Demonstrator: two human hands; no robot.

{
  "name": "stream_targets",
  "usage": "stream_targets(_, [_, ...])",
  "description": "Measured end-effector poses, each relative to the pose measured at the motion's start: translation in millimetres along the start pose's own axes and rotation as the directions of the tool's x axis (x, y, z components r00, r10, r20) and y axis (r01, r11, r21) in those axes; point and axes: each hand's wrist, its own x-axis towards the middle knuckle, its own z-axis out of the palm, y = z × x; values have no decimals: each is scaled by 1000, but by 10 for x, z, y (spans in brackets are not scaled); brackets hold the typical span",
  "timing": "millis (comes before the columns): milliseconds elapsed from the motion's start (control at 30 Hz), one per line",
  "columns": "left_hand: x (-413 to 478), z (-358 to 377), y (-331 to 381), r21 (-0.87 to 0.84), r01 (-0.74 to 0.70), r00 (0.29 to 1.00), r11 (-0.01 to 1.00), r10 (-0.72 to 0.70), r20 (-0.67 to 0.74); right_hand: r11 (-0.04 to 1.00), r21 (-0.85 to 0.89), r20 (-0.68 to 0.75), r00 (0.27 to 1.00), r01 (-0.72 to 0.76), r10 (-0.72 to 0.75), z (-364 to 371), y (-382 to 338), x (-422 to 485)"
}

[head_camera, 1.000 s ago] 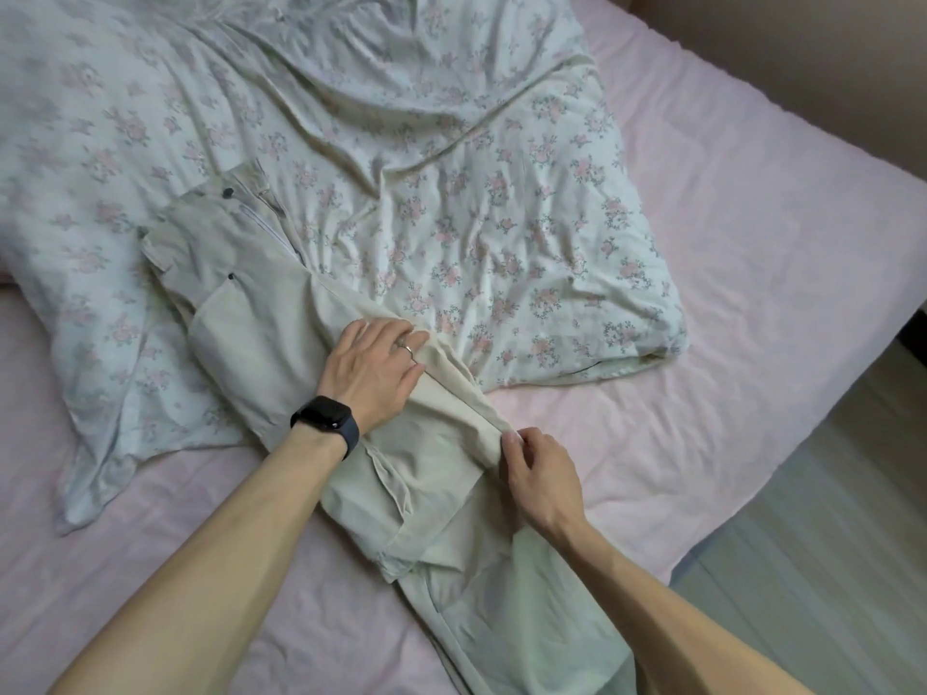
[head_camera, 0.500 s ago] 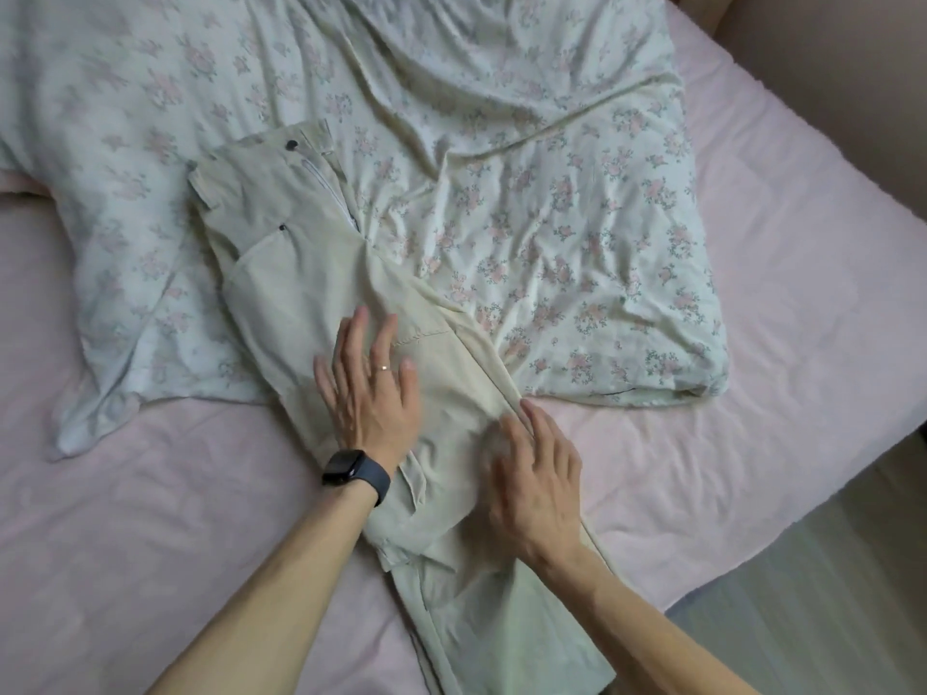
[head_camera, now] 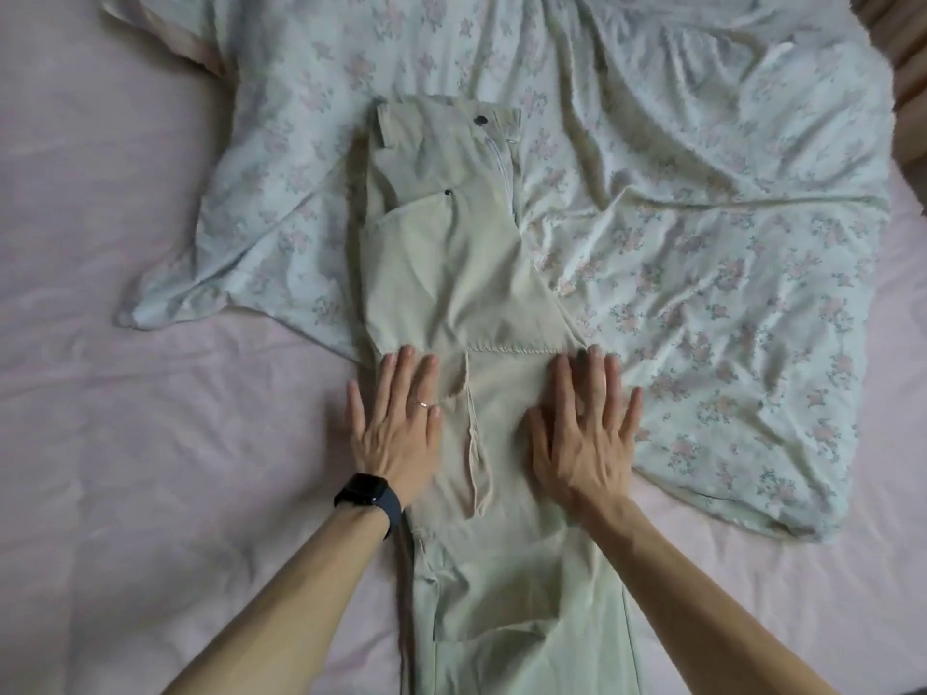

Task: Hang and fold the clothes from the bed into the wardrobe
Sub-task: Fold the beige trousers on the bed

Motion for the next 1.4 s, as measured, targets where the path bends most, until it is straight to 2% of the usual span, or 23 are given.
stream_targets(67, [56, -33, 116, -38, -80, 993, 996, 77, -85, 997, 29, -38, 997, 74, -73, -55, -181, 37])
stream_targets(133, [226, -54, 195, -68, -165, 982, 984, 157, -109, 959, 39, -70, 958, 281, -278, -86, -421, 266])
stream_targets(200, [448, -32, 186, -81, -154, 985, 985, 147, -92, 934, 4, -44, 934, 356, -355, -68, -546, 554])
stream_targets(267, [615, 25, 16, -44, -141, 990, 989, 140, -33, 958, -36, 56, 958, 284, -281, -24, -491, 827])
stream_targets(367, [747, 59, -233, 31, -201, 979, 979, 200, 33, 989, -94, 201, 975, 112, -91, 7, -260, 1058])
stream_targets(433, [865, -14, -301, 3, -157, 988, 988, 157, -7, 991, -111, 206, 977, 78, -54, -11, -263, 1107])
stream_targets(533, [1194, -197, -301, -19, -163, 974, 986, 158, -159, 997, -34, 65, 995, 76, -74, -111, -457, 1242])
stream_targets(633, [1699, -376, -242, 12, -253, 945, 967, 250, -211, 978, 53, -59, 979, 199, -196, -207, -733, 1663])
stream_targets(700, [2018, -396, -196, 21, -215, 968, 976, 215, -130, 956, 60, -20, 957, 289, -288, -198, -892, 1997])
stream_targets(767, [2258, -307, -259, 23, -129, 991, 991, 130, -44, 949, 27, 54, 948, 313, -314, -127, -967, 2272])
stream_targets(833, [2487, -193, -337, 27, -63, 998, 998, 63, 15, 973, 19, 107, 967, 231, -232, 0, -907, 2478])
stream_targets(933, [2693, -152, -420, 63, -77, 996, 995, 74, 57, 990, 56, 119, 983, 132, -138, 125, -853, 2607])
stream_targets(1033, [2779, -124, -444, 120, -65, 995, 991, 56, 78, 987, 97, 144, 980, 125, -138, 159, -845, 2718])
stream_targets(1133, [2754, -147, -384, 132, 9, 993, 991, -25, 118, 984, 114, 195, 968, 137, -157, 77, -826, 2790])
stream_targets(1233, [2523, -278, -208, 76, 61, 998, 995, -63, 20, 985, 122, 157, 977, 125, -144, -67, -821, 2596])
stream_targets(1333, [1982, -358, 41, -66, -25, 986, 997, 14, -165, 962, 114, 40, 967, 247, -253, -195, -752, 2042])
stream_targets(1400, [1520, -257, 169, -93, -74, 981, 993, 56, -188, 951, 94, 10, 955, 295, -297, -201, -664, 1634])
